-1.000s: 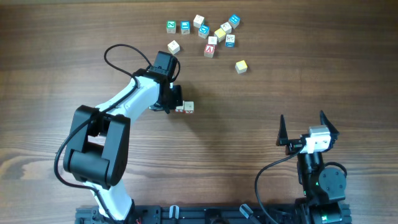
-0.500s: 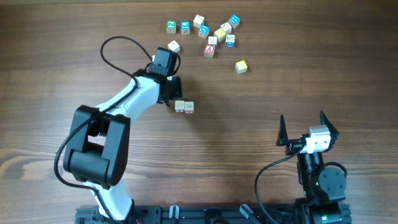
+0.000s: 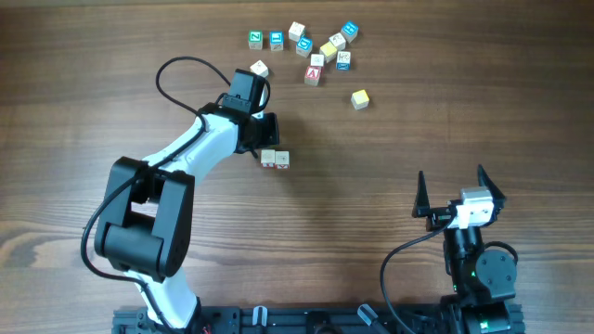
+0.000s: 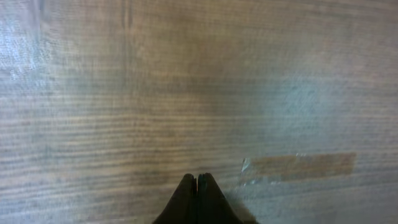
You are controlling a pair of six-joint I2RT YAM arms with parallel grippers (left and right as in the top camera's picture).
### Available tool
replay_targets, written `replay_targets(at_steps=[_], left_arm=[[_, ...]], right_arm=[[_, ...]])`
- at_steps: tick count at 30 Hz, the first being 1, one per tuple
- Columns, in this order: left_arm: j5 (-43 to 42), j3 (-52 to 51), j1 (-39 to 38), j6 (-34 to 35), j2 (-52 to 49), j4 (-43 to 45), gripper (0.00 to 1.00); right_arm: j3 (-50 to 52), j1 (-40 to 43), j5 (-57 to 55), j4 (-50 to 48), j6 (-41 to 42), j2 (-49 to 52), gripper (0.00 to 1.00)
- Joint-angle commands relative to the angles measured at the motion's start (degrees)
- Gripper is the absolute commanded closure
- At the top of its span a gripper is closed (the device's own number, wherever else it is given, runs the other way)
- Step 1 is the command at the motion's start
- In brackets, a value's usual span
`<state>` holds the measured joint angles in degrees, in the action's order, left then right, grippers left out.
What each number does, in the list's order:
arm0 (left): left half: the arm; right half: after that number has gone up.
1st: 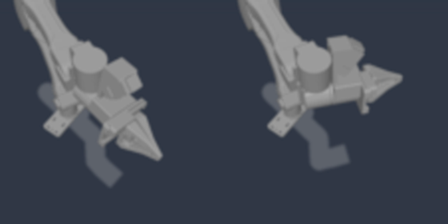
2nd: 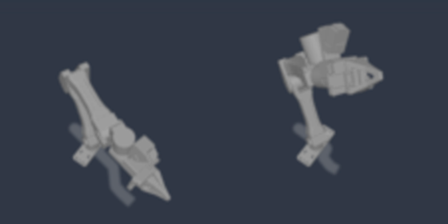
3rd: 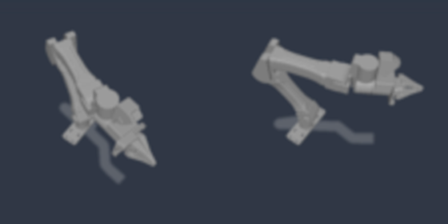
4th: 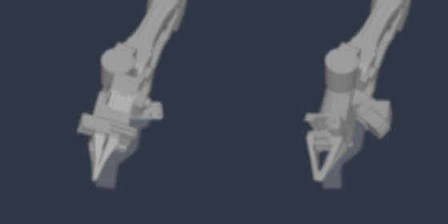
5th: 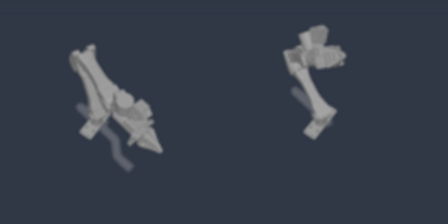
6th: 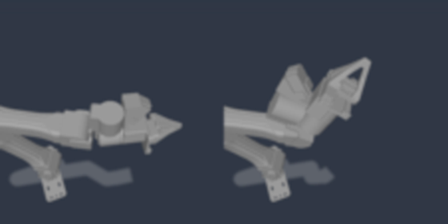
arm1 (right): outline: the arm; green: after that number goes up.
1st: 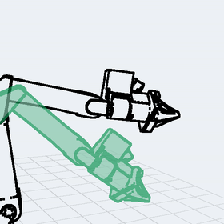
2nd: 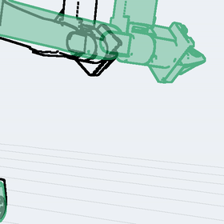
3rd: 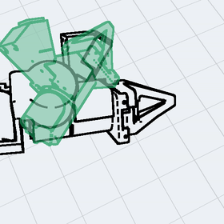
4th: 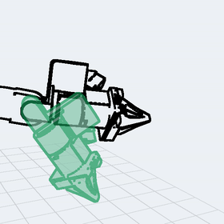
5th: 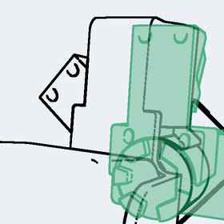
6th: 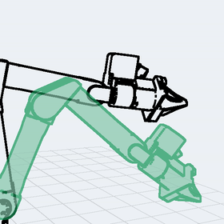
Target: Form a horizontal line
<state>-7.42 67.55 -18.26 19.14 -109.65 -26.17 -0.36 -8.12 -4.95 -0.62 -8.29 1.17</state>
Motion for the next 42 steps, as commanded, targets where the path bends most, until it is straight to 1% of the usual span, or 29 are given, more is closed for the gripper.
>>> replay_targets(at_steps=[1, 14, 25, 29, 42], left_arm=[[-2.99, -0.11, -0.02, -0.72, 0.15, -1.36, 0.96], [-3.74, -0.11, -0.02, -0.72, 0.15, -3.39, 0.96], [-3.76, -0.11, -0.02, -0.72, 0.15, -3.45, 0.96], [-5.64, -0.09, 0.0, -0.74, 0.15, -3.41, 0.96], [-5.66, -0.09, 0.0, -0.74, 0.15, -4.13, 0.96]], right_arm=[[0.07, 0.33, 0.48, -0.17, -0.7, -0.37, 0.0], [0.07, 0.33, 0.48, -0.15, -0.68, -0.37, 0.0], [0.07, 0.33, 0.48, -0.15, -0.68, -0.37, 0.0], [0.07, 0.33, 0.48, -0.17, -0.68, -0.37, 0.0], [0.07, 0.33, 0.48, -0.15, -0.68, -0.37, 0.0]])
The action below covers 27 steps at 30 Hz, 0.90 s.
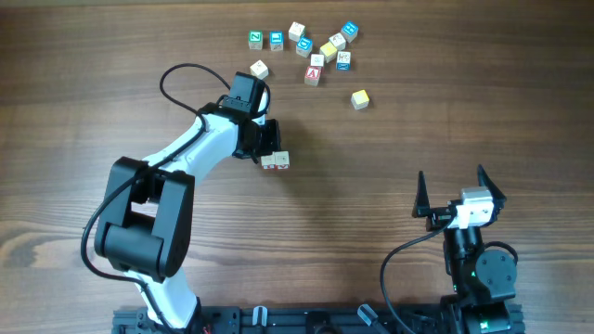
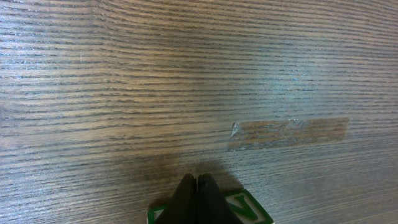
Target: Form a horizontal line
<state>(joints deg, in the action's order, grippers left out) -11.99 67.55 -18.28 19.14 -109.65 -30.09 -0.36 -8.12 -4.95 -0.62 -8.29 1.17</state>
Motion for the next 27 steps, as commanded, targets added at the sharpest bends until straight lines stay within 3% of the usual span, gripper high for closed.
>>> replay_targets(at_steps=[1, 13, 15, 20, 27], left_arm=[[-1.07, -0.09, 0.02, -0.74, 0.17, -0.22, 0.96], [2.43, -0.02, 0.07, 0.09, 4.87, 1.22, 0.96], [2.86, 2.78, 0.24, 3.87, 4.85, -4.44, 0.96], [7.13, 19.1, 0.22, 5.18, 4.57, -17.03, 0.96], [7.13, 21.29, -1.27, 5.33, -3.93, -21.94, 0.96]], right_arm=[[0.07, 0.33, 0.48, -0.17, -0.7, -0.37, 0.0], [0.07, 0.33, 0.48, -0.17, -0.7, -0.37, 0.0], [0.07, 0.33, 0.48, -0.17, -0.7, -0.37, 0.0], [0.07, 0.33, 0.48, -0.17, -0.7, -0.37, 0.0], [0.07, 0.33, 0.48, -0.15, -0.68, -0.37, 0.0]])
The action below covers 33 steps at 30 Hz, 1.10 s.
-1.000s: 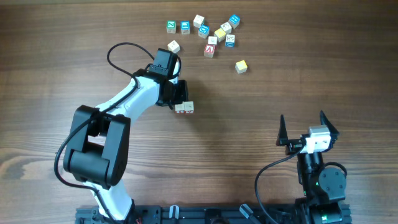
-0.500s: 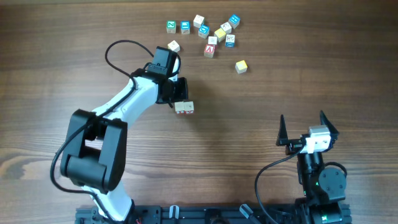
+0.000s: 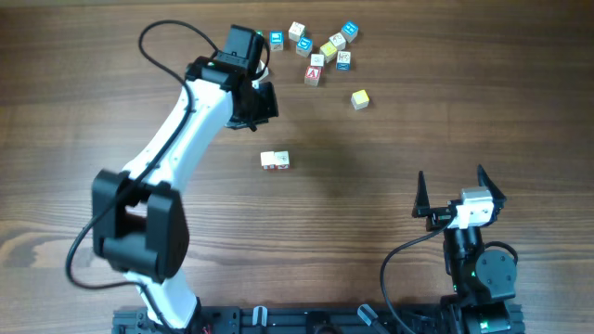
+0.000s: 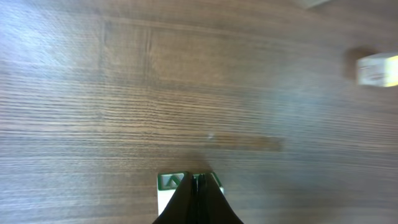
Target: Form a horizontal line
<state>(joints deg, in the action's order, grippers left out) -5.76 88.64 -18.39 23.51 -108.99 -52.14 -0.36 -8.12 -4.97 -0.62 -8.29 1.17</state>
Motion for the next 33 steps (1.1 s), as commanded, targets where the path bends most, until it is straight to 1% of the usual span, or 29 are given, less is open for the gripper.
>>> replay_targets(at_steps=[1, 3, 5, 9, 14, 18, 25, 33], left_arm=[[0.92, 0.2, -1.81, 0.96, -6.36, 0.72, 0.96], [1.77, 0.2, -2.36, 1.03, -8.15, 1.62, 0.96], [2.64, 0.17, -2.4, 2.58, -9.07, 1.46, 0.96], [2.91, -2.1, -2.47, 3.98, -9.33, 1.92, 0.96], [2.89, -6.64, -2.56, 3.98, -9.33, 7.67, 0.96], [3.76, -6.88, -2.56, 3.98, -9.33, 9.33, 0.96], [3.69, -6.91, -3.08, 3.98, -9.33, 6.91, 0.96], [3.72, -6.91, -5.03, 3.98, -9.33, 6.21, 0.96]], right_arm=[[0.07, 0.33, 0.5, -0.15, -0.7, -0.37, 0.0], [0.07, 0.33, 0.5, -0.17, -0.7, -0.37, 0.0], [0.07, 0.33, 0.5, -0.17, -0.68, -0.37, 0.0], [0.07, 0.33, 0.5, -0.17, -0.7, -0.37, 0.0], [0.07, 0.33, 0.5, -0.15, -0.7, -0.37, 0.0], [0.07, 0.33, 0.5, -0.15, -0.7, -0.37, 0.0], [0.07, 0.33, 0.5, -0.17, -0.7, -0.37, 0.0], [0.07, 0.33, 0.5, -0.15, -0.68, -0.37, 0.0]])
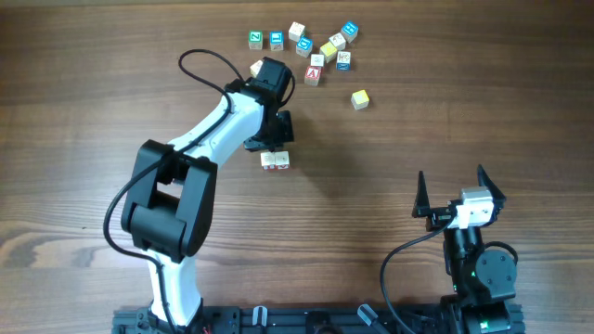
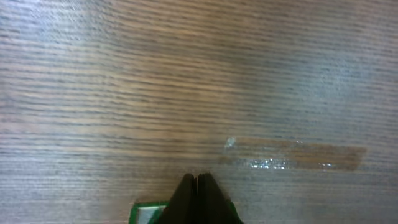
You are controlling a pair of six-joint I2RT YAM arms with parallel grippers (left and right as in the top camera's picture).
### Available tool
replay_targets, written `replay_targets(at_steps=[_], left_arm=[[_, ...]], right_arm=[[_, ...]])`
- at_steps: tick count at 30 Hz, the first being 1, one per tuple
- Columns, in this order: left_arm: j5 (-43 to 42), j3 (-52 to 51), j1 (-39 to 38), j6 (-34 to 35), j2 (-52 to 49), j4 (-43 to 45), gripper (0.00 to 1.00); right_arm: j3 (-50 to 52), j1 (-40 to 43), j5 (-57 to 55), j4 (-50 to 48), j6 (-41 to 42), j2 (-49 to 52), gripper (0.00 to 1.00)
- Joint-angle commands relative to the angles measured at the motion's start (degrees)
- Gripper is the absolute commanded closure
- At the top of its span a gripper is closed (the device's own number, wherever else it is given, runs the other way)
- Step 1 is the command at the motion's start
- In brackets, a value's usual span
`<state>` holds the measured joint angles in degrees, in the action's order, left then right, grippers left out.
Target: Form a horizontal line
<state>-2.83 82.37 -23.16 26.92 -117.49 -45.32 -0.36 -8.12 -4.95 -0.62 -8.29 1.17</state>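
Observation:
Two lettered blocks (image 1: 274,160) lie side by side in a short row at mid-table. My left gripper (image 1: 275,137) hovers just behind that pair, fingers pressed shut on nothing. In the left wrist view the shut left gripper (image 2: 197,178) points at bare wood, and a green-edged block face (image 2: 148,213) peeks out at the bottom, left of the fingers. Several loose lettered blocks (image 1: 316,48) are scattered at the far side, with a yellow block (image 1: 360,97) apart on the right. My right gripper (image 1: 457,192) rests open near the front right.
A white block (image 1: 257,68) sits by the left arm's wrist. A green-lettered block (image 1: 255,38) and a blue-lettered block (image 1: 276,39) stand together at the far left of the scatter. A strip of clear tape (image 2: 292,155) lies on the wood.
My left gripper has moved from the far side beside the scattered blocks to a spot just behind the two-block row. It is still shut. The row and the right arm have not moved.
My shut left gripper stood just above and left of the two-block row, then lower against the row's left end. It then was far back near the scattered blocks, and now is behind the row again. The row sits about where it was.

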Motion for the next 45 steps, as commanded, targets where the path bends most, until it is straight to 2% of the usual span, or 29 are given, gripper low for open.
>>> replay_targets(at_steps=[1, 45], left_arm=[[0.81, -0.63, -0.24, 0.57, -0.83, -0.98, 0.96], [0.96, -0.63, -0.26, 0.59, -0.83, -3.34, 0.96]], right_arm=[[0.07, 0.33, 0.48, -0.17, -0.68, -0.37, 0.0], [0.07, 0.33, 0.48, -0.17, -0.7, -0.37, 0.0]])
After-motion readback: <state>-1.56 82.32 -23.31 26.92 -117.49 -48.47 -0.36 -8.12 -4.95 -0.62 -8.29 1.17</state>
